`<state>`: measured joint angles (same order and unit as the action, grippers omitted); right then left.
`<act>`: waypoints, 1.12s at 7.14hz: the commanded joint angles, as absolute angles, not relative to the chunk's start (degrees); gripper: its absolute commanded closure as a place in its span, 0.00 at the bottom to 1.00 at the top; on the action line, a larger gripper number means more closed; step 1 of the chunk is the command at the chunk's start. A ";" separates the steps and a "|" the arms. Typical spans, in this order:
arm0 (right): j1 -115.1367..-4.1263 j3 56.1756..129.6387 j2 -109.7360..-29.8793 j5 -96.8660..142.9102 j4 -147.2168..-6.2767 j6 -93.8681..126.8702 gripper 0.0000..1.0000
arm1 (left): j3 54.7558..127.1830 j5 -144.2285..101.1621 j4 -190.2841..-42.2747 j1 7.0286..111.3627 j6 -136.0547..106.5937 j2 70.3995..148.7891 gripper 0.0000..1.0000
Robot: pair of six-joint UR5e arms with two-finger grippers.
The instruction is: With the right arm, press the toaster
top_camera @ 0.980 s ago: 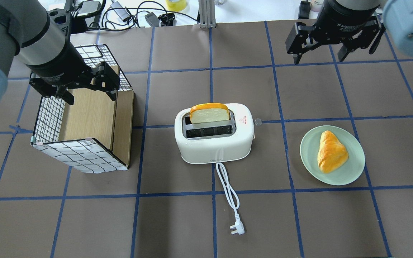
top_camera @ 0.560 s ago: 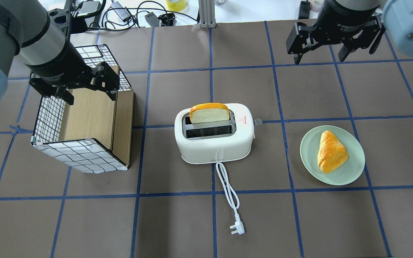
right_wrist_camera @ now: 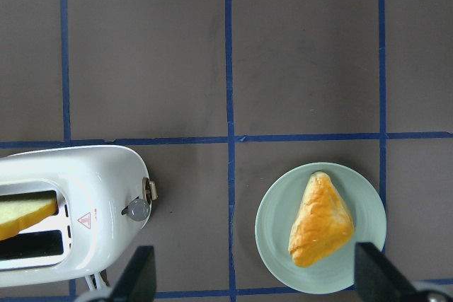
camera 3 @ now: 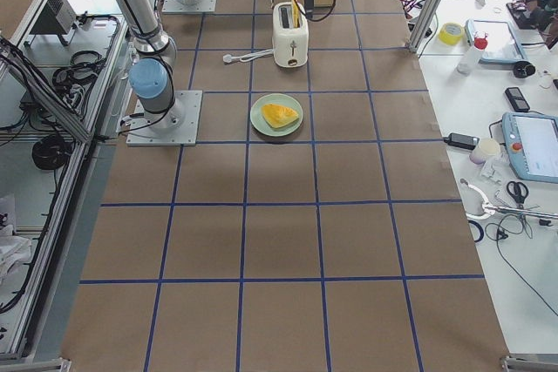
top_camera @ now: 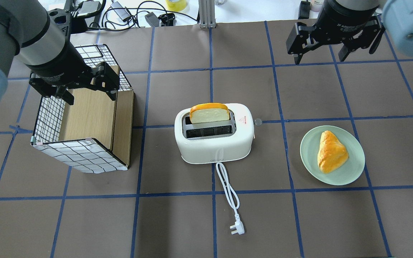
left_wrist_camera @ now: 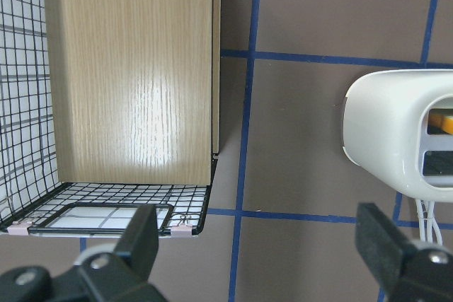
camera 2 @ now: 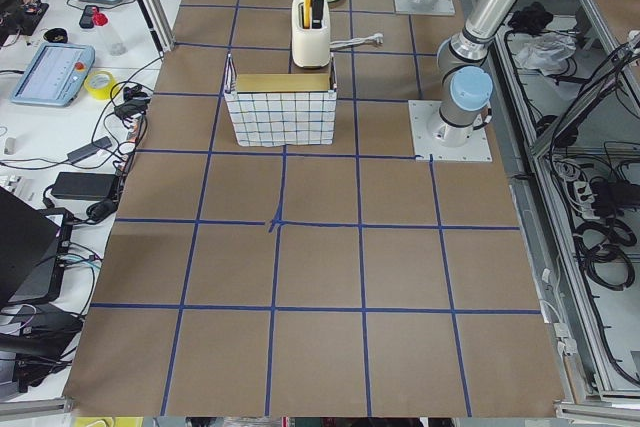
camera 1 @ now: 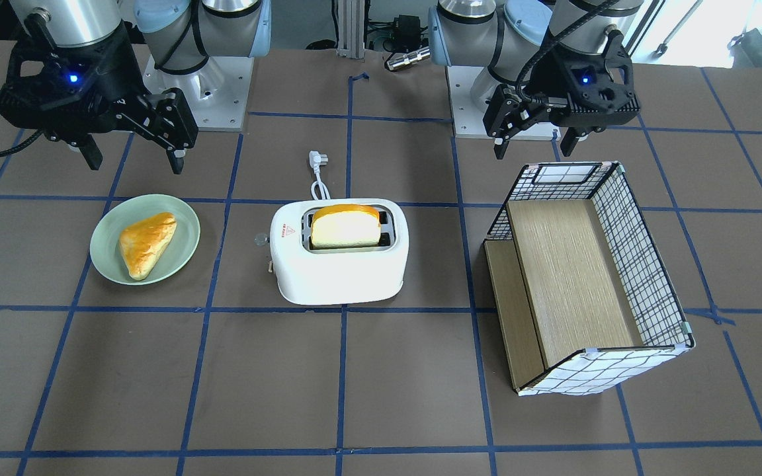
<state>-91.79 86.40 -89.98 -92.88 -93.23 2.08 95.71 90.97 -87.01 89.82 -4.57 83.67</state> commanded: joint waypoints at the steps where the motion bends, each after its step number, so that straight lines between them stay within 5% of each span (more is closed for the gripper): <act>1: -91.76 86.40 -89.91 -93.08 -93.08 2.02 0.00 | 95.71 90.97 -87.01 89.82 -4.57 83.67 0.00; 7: -91.76 86.48 -89.65 -92.98 -92.99 2.02 0.00 | 95.71 90.97 -87.01 89.82 -4.57 83.67 0.00; 8: -91.84 86.57 -89.21 -92.21 -93.16 1.33 0.13 | 95.71 91.05 -87.01 89.82 -4.57 83.67 0.00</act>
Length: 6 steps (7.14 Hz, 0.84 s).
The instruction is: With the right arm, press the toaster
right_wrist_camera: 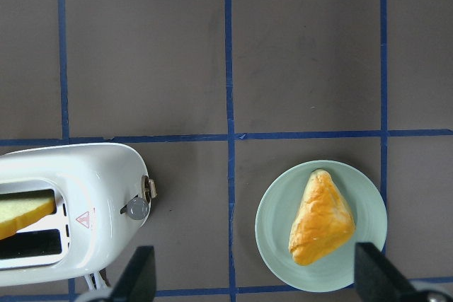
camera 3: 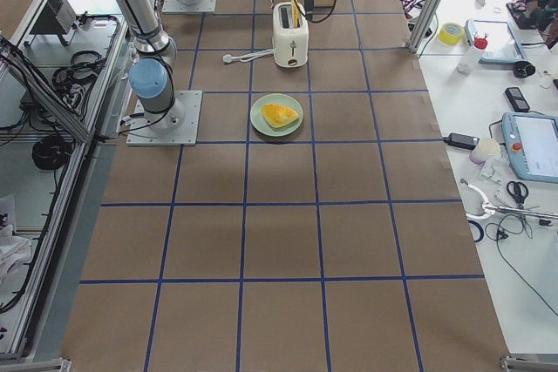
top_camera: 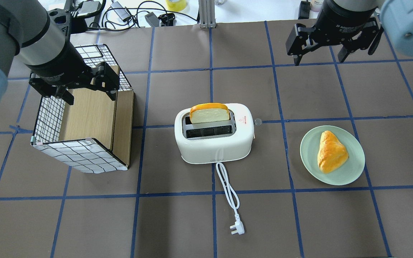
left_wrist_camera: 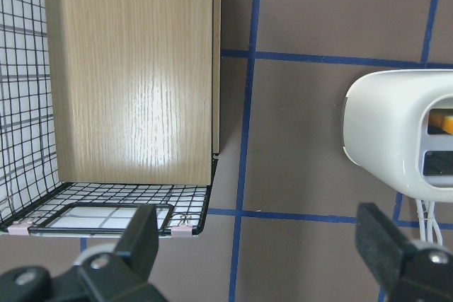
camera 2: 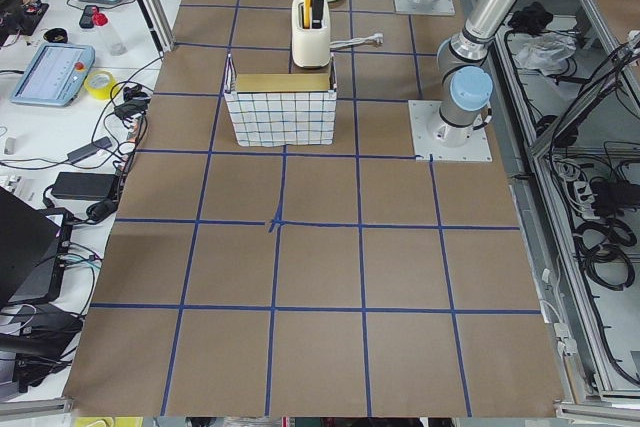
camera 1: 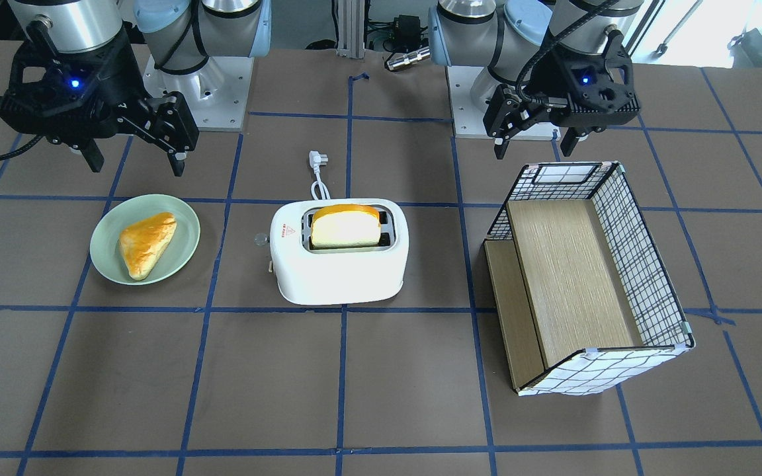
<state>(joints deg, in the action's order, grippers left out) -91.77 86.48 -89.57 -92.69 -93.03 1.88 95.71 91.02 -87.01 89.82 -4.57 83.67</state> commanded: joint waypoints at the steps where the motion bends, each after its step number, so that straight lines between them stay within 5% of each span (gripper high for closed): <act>1: -91.85 86.57 -88.69 -89.50 -92.12 1.41 0.76 | 95.71 91.05 -87.01 89.82 -4.57 83.67 0.00; 2: -91.67 86.92 -88.59 -82.42 -88.28 2.02 1.00 | 95.71 90.97 -87.01 89.82 -4.57 83.67 0.00; 6: -85.09 98.75 -87.63 -59.56 -86.38 -0.52 1.00 | 95.71 90.97 -87.01 89.82 -4.57 83.67 0.00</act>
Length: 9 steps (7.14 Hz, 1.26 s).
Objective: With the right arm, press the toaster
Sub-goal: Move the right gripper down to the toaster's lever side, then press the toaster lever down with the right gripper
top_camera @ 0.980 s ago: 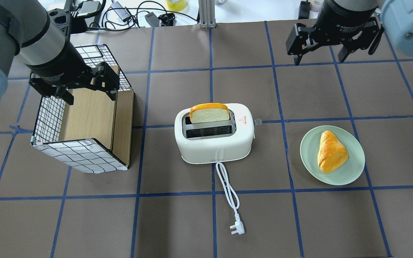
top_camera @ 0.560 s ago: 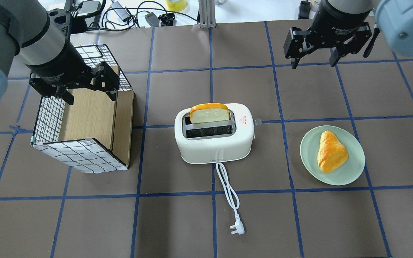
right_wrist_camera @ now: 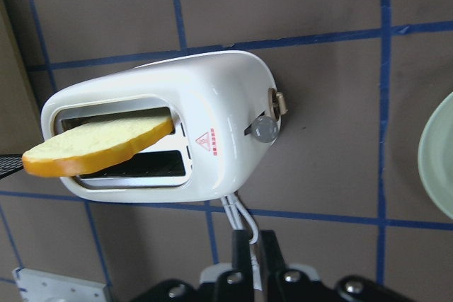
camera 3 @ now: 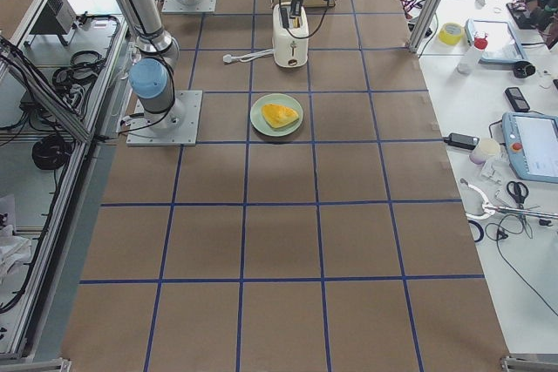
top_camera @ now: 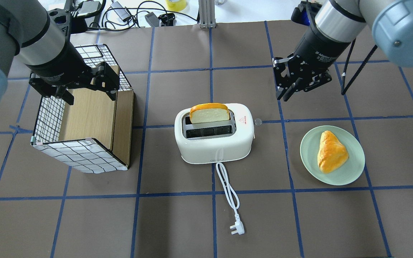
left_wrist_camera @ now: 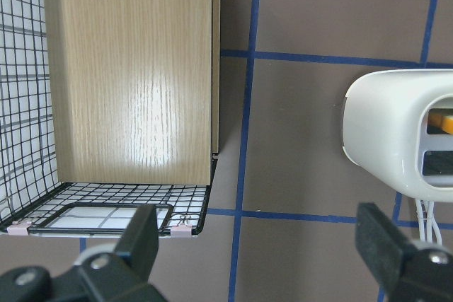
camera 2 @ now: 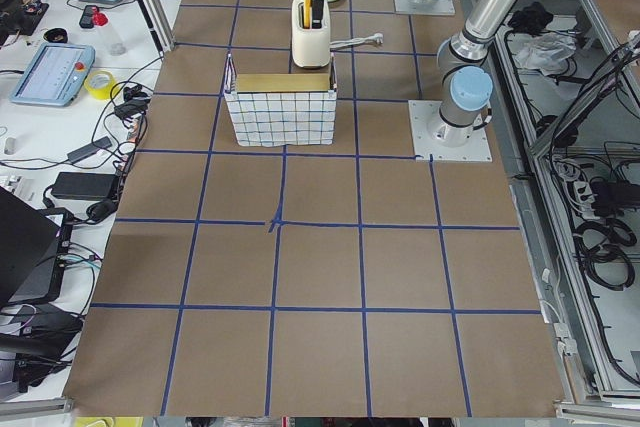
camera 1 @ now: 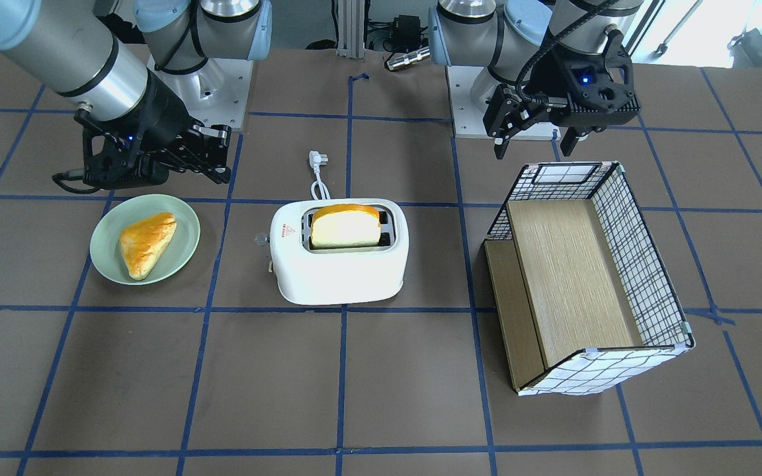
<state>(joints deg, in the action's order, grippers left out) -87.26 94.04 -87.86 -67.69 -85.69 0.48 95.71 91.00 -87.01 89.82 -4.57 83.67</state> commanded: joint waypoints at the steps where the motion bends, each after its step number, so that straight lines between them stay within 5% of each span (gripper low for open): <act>1: -84.64 102.62 -87.54 -57.85 -90.57 -3.22 1.00 | 95.71 91.05 -87.01 89.82 -4.57 83.67 0.00; 4: -84.55 113.00 -84.74 -56.53 -112.08 -4.49 1.00 | 95.71 90.97 -87.01 89.82 -4.57 83.67 0.00; 9: -84.46 114.35 -82.10 -55.55 -115.39 -4.92 1.00 | 95.71 90.97 -87.01 89.82 -4.57 83.67 0.00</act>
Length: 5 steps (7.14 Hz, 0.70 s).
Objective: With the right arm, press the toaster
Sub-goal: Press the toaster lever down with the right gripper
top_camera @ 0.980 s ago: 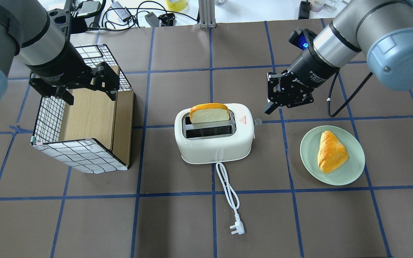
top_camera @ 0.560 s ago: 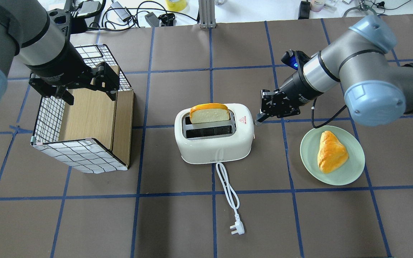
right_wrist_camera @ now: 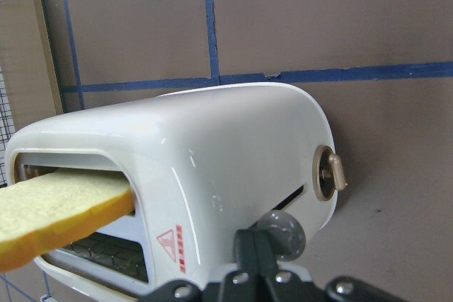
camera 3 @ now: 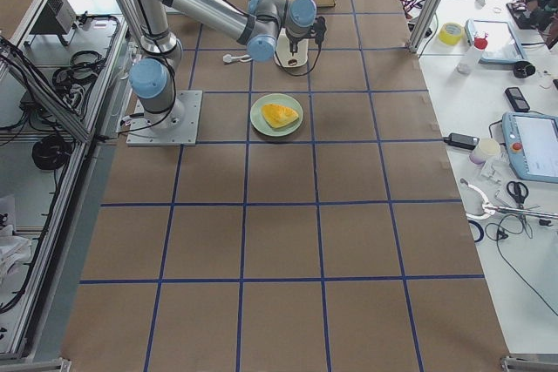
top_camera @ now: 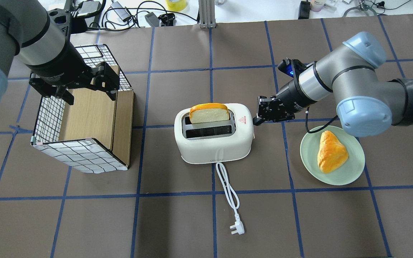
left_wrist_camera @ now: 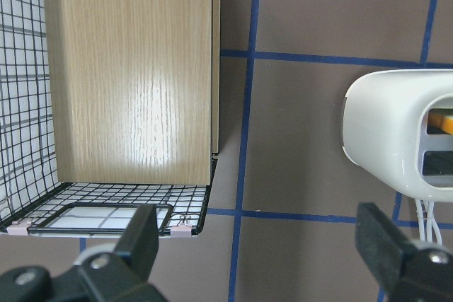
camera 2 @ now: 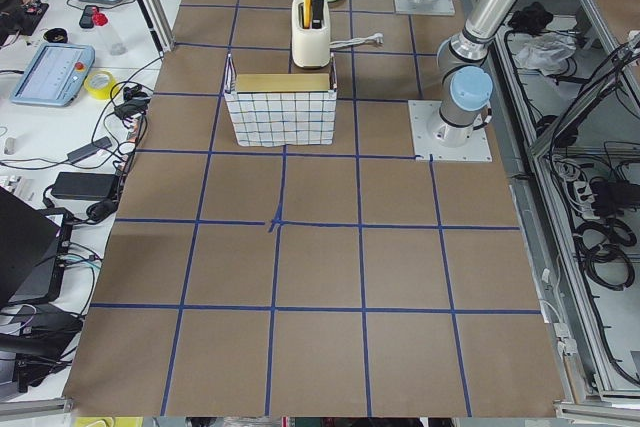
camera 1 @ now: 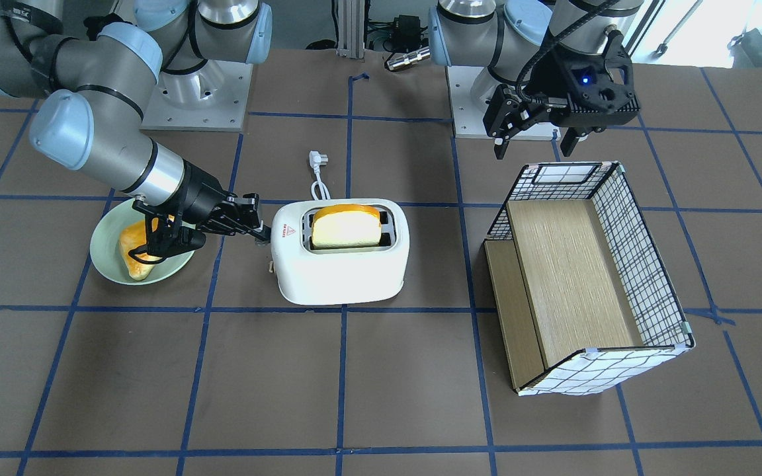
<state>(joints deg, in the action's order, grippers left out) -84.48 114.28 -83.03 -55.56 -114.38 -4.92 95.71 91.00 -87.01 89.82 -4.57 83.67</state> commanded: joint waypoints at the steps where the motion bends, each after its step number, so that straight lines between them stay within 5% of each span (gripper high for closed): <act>1: -84.46 114.35 -81.92 -55.55 -115.57 -4.92 1.00 | 95.71 90.97 -87.01 89.82 -4.57 83.67 0.00; 5: -84.38 114.43 -80.34 -55.63 -116.98 -5.10 1.00 | 95.71 91.05 -87.01 89.82 -4.57 83.67 0.00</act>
<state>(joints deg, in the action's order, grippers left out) -84.41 114.41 -80.92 -55.60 -116.66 -5.03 95.71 91.02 -87.01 89.82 -4.57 83.67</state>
